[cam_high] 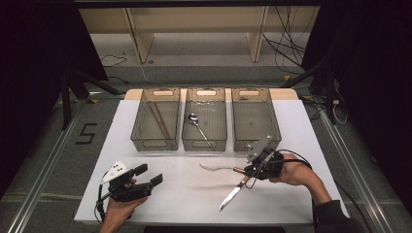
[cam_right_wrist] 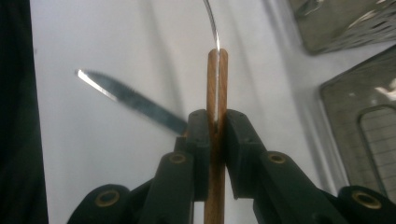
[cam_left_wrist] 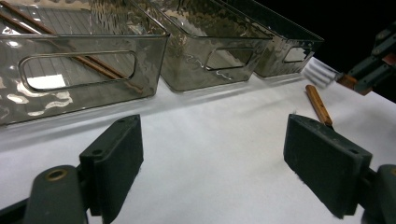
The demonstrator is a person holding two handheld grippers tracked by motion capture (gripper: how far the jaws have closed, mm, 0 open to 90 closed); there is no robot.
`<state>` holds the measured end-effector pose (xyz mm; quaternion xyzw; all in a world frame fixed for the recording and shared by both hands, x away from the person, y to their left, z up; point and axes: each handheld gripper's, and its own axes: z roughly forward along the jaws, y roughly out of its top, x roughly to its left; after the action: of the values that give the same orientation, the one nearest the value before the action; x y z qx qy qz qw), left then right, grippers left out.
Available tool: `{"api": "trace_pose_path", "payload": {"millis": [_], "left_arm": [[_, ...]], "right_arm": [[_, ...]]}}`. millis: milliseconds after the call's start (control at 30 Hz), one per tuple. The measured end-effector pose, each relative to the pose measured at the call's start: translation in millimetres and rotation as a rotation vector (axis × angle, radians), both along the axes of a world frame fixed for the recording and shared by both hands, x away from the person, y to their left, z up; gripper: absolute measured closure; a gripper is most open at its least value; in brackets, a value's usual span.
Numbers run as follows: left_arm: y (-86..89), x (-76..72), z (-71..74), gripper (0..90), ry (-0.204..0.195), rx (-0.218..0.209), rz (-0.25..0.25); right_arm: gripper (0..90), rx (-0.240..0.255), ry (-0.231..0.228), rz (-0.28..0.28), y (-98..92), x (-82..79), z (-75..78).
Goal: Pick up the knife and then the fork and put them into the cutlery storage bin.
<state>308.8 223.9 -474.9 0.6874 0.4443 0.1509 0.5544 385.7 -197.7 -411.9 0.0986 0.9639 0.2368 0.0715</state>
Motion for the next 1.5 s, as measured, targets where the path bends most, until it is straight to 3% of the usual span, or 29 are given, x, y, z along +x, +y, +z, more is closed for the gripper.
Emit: {"api": "trace_pose_path", "payload": {"millis": [167,400,633,800,1067,1500], "left_arm": [[0.0,0.1,-0.1,19.7,0.001,0.001,0.001],[0.6,0.0,-0.1,19.7,0.0,-0.001,0.003],[0.8,-0.1,0.0,19.6,-0.001,-0.002,0.002],[0.9,0.0,-0.1,19.7,-0.002,-0.003,0.001],[0.9,0.0,0.0,19.7,-0.002,-0.003,0.001],[1.0,0.2,0.0,19.6,-0.003,-0.007,0.002]], "right_arm": [[81.3,0.069,0.01,-0.113,-0.4,8.6,9.5],[81.3,0.166,0.021,-0.316,-2.9,24.6,21.4],[81.2,0.251,0.019,-0.507,-11.8,50.2,31.9],[81.2,0.289,0.028,-0.61,-18.2,69.6,37.6],[81.2,0.308,0.037,-0.738,-24.0,94.2,41.1],[81.3,0.262,0.055,-0.886,-33.6,125.9,27.5]]}}
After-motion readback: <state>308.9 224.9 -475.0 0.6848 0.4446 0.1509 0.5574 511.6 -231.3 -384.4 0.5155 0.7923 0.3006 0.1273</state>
